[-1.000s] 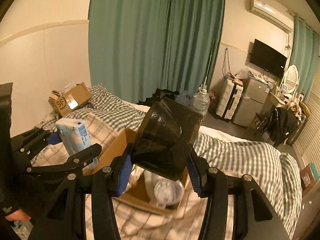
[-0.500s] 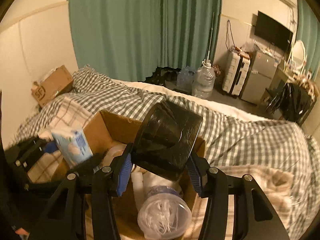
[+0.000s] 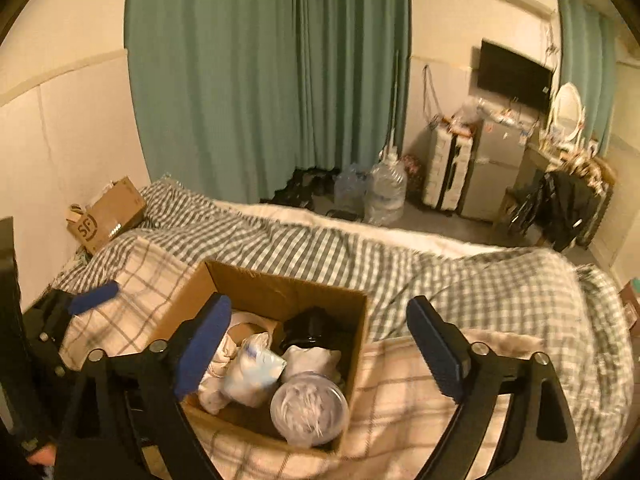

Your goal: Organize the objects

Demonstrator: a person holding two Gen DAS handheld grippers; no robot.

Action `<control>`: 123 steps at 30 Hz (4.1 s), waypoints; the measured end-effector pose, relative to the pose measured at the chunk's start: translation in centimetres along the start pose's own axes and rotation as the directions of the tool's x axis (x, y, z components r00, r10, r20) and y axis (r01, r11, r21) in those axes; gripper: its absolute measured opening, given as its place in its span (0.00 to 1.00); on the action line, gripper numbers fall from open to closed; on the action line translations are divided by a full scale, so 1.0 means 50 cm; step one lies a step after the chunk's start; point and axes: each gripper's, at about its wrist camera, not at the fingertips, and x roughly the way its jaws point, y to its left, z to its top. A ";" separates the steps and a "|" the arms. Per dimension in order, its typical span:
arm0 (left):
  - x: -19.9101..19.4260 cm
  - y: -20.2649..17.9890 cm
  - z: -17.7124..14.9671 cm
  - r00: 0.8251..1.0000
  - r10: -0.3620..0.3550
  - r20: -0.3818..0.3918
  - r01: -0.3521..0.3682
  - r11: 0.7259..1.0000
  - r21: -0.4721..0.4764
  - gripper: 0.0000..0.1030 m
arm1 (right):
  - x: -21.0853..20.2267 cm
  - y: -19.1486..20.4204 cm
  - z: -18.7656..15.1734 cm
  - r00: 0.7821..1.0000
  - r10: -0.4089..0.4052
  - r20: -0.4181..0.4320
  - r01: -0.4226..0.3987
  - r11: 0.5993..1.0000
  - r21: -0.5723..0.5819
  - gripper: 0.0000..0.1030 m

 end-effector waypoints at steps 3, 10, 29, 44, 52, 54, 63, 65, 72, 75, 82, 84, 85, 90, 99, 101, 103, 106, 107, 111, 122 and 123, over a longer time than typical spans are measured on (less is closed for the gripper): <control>-0.073 0.001 0.022 0.998 0.012 0.057 -0.012 1.000 -0.009 1.00 | -0.089 0.009 0.012 0.996 -0.046 0.079 0.048 0.999 -0.019 1.00; -0.225 0.025 0.041 0.981 0.059 0.187 -0.053 0.998 -0.039 1.00 | -0.286 0.025 0.021 0.965 -0.123 0.231 0.126 0.992 0.000 1.00; -0.276 0.033 -0.157 0.937 0.169 0.305 -0.152 0.985 -0.077 1.00 | -0.252 0.065 -0.209 0.965 -0.142 0.220 0.135 0.990 0.044 1.00; -0.211 0.054 -0.210 0.967 0.158 0.200 -0.140 0.985 -0.099 1.00 | -0.172 0.055 -0.256 0.965 -0.209 0.157 0.199 0.977 0.079 1.00; -0.212 0.059 -0.211 0.967 0.160 0.197 -0.142 0.985 -0.102 1.00 | -0.178 0.060 -0.256 0.962 -0.218 0.162 0.208 0.975 0.076 1.00; -0.212 0.059 -0.211 0.967 0.162 0.195 -0.144 0.984 -0.102 1.00 | -0.178 0.059 -0.257 0.964 -0.213 0.163 0.202 0.976 0.077 1.00; -0.207 0.060 -0.211 0.968 0.166 0.185 -0.150 0.984 -0.098 1.00 | -0.181 0.063 -0.254 0.965 -0.207 0.158 0.197 0.977 0.080 1.00; -0.207 0.060 -0.211 0.969 0.166 0.185 -0.150 0.984 -0.099 1.00 | -0.181 0.063 -0.254 0.965 -0.209 0.157 0.199 0.977 0.079 1.00; -0.206 0.060 -0.210 0.971 0.157 0.181 -0.141 0.985 -0.097 1.00 | -0.177 0.063 -0.256 0.965 -0.212 0.154 0.201 0.976 0.080 1.00; -0.205 0.060 -0.210 0.971 0.160 0.178 -0.145 0.985 -0.095 1.00 | -0.177 0.063 -0.256 0.965 -0.213 0.152 0.203 0.976 0.080 1.00; -0.205 0.058 -0.211 0.969 0.169 0.178 -0.154 0.983 -0.096 1.00 | -0.176 0.062 -0.257 0.965 -0.216 0.150 0.206 0.975 0.080 1.00; -0.205 0.056 -0.211 0.968 0.174 0.179 -0.160 0.983 -0.091 1.00 | -0.175 0.062 -0.257 0.965 -0.217 0.148 0.207 0.975 0.079 1.00; -0.204 0.056 -0.211 0.969 0.171 0.176 -0.158 0.983 -0.090 1.00 | -0.174 0.061 -0.258 0.965 -0.218 0.148 0.209 0.975 0.079 1.00; -0.202 0.060 -0.211 0.971 0.164 0.174 -0.150 0.984 -0.094 1.00 | -0.172 0.061 -0.259 0.964 -0.221 0.146 0.212 0.974 0.078 1.00; -0.202 0.060 -0.211 0.971 0.163 0.173 -0.149 0.984 -0.093 1.00 | -0.172 0.060 -0.259 0.964 -0.221 0.145 0.212 0.974 0.079 1.00; -0.202 0.059 -0.211 0.971 0.164 0.172 -0.150 0.984 -0.094 1.00 | -0.172 0.060 -0.259 0.965 -0.220 0.145 0.211 0.974 0.078 1.00; -0.201 0.060 -0.211 0.971 0.163 0.172 -0.149 0.984 -0.093 1.00 | -0.172 0.060 -0.259 0.964 -0.221 0.145 0.211 0.974 0.079 1.00; -0.202 0.059 -0.211 0.971 0.164 0.172 -0.150 0.984 -0.092 1.00 | -0.171 0.059 -0.260 0.965 -0.221 0.144 0.211 0.974 0.078 1.00; -0.202 0.059 -0.211 0.971 0.164 0.171 -0.150 0.984 -0.092 1.00 | -0.171 0.060 -0.260 0.965 -0.222 0.144 0.212 0.974 0.078 1.00; -0.202 0.059 -0.211 0.971 0.164 0.171 -0.150 0.984 -0.092 1.00 | -0.171 0.060 -0.260 0.965 -0.222 0.144 0.212 0.974 0.078 1.00; -0.202 0.058 -0.212 0.971 0.165 0.171 -0.151 0.984 -0.093 1.00 | -0.171 0.060 -0.259 0.965 -0.221 0.143 0.212 0.974 0.077 1.00; -0.202 0.058 -0.212 0.971 0.166 0.170 -0.151 0.984 -0.093 1.00 | -0.170 0.060 -0.259 0.965 -0.222 0.142 0.213 0.974 0.076 1.00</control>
